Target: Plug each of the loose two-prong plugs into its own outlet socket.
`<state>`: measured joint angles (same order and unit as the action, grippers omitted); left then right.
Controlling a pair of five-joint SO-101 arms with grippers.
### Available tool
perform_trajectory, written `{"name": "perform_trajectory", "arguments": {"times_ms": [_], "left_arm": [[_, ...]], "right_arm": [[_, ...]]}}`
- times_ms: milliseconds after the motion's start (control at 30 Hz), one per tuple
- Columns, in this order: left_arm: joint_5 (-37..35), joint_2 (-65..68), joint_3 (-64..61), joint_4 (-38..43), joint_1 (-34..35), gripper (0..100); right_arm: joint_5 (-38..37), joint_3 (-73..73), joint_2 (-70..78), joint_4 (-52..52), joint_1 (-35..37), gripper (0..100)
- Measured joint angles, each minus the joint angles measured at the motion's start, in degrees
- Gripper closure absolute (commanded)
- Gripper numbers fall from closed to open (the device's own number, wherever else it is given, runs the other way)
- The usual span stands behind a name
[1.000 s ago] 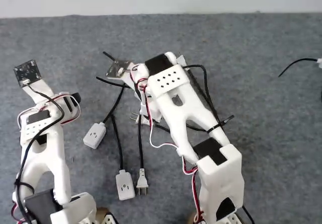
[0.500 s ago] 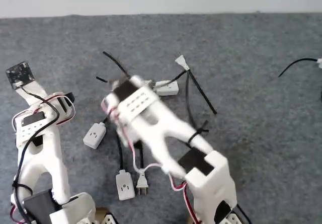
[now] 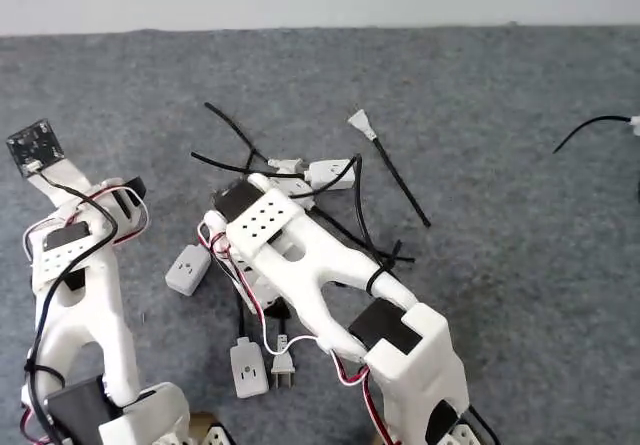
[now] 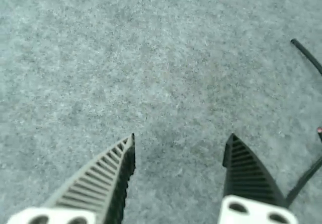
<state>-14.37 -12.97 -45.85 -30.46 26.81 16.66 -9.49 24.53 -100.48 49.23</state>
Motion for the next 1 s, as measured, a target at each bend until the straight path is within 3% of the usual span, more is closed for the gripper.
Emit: {"name": "perform_trajectory", "arguments": {"times_ms": [300, 400, 567, 1000], "left_arm": [[-0.35, 0.0, 0.0, 0.09, 2.02, 72], [-0.35, 0.0, 0.0, 0.09, 3.6, 72], [-0.44, 0.0, 0.0, 0.09, 5.27, 72], [-0.44, 0.0, 0.0, 0.09, 6.07, 72]], "right_arm": [[-2.81, 5.71, 0.0, 0.88, 5.01, 67.4], [-7.65, 7.38, 0.0, 4.13, 6.95, 67.4], [-8.09, 7.56, 0.0, 10.46, 7.38, 67.4], [14.51, 10.2, 0.0, 15.74, 12.92, 67.5]]}}
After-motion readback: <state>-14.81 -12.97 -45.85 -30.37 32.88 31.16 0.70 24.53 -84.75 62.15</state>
